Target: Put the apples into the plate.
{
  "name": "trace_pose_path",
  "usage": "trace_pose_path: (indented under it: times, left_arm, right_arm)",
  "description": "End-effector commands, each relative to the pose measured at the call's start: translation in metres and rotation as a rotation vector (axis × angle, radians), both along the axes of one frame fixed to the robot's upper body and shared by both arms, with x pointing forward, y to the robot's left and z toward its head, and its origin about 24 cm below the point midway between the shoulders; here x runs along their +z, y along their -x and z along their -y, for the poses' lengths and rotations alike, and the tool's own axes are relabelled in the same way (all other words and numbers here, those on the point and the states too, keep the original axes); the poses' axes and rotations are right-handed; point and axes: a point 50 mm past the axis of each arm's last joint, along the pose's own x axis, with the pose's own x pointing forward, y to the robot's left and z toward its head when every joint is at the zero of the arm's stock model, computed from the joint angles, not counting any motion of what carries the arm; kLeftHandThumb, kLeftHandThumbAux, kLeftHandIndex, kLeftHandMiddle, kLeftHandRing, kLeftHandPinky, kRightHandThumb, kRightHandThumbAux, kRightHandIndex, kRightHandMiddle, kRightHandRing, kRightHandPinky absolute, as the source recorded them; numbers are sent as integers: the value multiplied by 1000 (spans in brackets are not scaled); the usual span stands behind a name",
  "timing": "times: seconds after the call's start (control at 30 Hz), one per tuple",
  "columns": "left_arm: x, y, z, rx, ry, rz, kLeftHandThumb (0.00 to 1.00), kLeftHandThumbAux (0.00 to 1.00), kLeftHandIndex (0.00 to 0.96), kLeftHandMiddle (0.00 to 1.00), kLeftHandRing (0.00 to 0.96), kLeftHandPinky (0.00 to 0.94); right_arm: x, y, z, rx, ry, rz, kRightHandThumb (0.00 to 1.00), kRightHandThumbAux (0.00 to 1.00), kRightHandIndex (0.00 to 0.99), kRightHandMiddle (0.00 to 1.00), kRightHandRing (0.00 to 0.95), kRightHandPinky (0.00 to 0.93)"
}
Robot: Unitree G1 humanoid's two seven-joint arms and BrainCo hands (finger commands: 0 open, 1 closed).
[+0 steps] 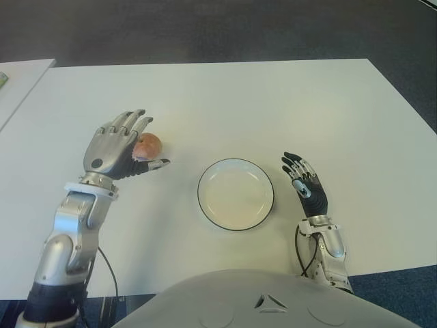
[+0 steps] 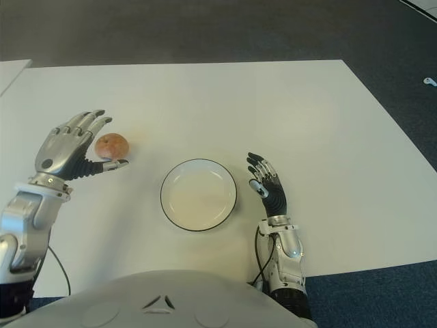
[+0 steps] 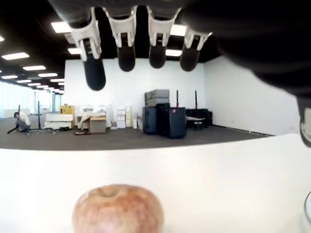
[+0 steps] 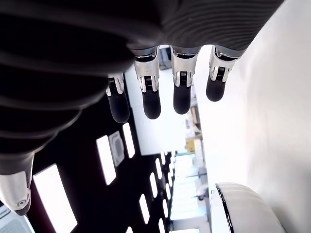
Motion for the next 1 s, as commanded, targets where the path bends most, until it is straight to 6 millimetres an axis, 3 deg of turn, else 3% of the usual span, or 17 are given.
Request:
trace_pose_path:
  times: [0.03,1.0]
  left_arm:
    - [-11,-10,-4,-5,-24,-83,363,326,117,53,51,113]
    - [-51,-38,-23,69,-89,-146,344,255,11,0,0,2]
  right_arm:
    - [-30,21,0,-16,-4,-170,189,528,172,167,115,101]
    - [-33,22,2,-32,-33,-195,241,561,181,179,129,130]
